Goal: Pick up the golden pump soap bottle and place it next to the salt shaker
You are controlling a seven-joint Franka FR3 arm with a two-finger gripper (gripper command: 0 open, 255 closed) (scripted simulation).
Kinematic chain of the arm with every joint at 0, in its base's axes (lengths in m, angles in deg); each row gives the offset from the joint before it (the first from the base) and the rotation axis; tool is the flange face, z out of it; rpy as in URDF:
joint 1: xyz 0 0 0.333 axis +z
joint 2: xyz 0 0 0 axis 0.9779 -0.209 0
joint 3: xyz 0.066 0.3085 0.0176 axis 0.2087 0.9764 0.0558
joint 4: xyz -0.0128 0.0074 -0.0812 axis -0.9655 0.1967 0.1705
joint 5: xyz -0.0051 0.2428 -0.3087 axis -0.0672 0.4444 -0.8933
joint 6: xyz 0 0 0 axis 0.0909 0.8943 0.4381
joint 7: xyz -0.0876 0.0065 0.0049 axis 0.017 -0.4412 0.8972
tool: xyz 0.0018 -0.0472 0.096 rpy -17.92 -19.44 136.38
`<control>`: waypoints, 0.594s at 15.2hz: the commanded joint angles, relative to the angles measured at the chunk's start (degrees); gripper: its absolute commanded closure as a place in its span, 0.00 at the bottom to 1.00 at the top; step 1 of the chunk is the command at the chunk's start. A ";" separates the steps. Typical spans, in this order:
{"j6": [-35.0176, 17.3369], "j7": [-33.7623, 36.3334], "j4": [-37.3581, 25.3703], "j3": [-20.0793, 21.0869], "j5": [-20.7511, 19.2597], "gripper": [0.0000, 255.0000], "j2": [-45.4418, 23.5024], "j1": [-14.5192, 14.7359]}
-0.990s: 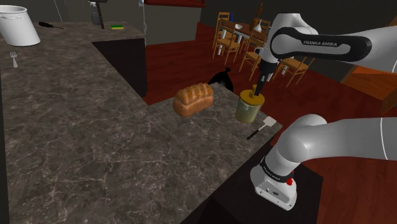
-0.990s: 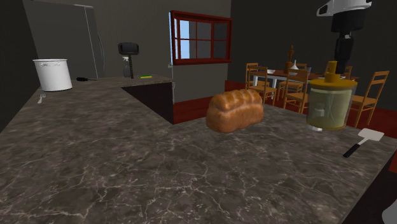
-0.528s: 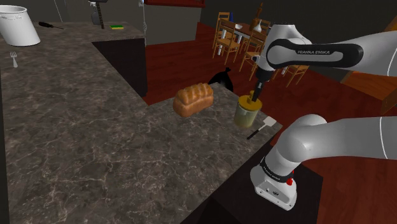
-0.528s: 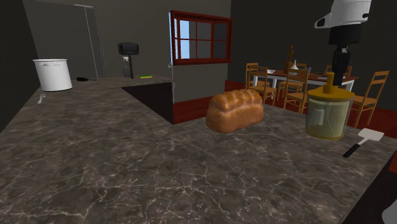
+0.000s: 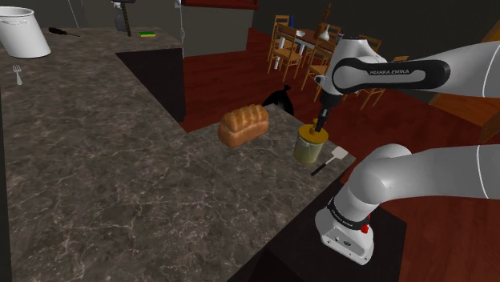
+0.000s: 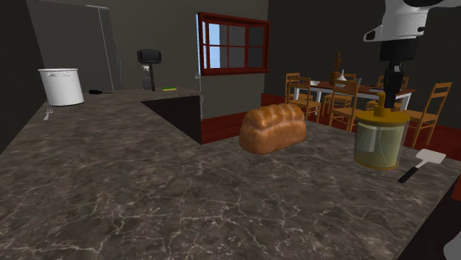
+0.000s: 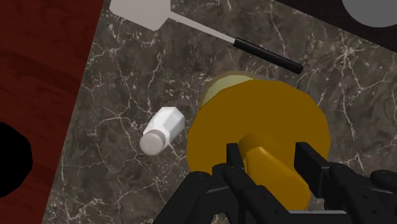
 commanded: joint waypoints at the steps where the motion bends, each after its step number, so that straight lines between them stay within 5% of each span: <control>1: -0.05 0.01 0.02 0.00 -0.01 1.00 0.02 0.00; 3: -0.05 0.01 0.02 0.00 -0.01 1.00 0.02 0.00; 4: -0.04 0.01 0.01 0.00 -0.01 0.00 0.02 0.00; 9: -0.05 0.02 0.02 0.00 -0.01 0.00 0.02 0.00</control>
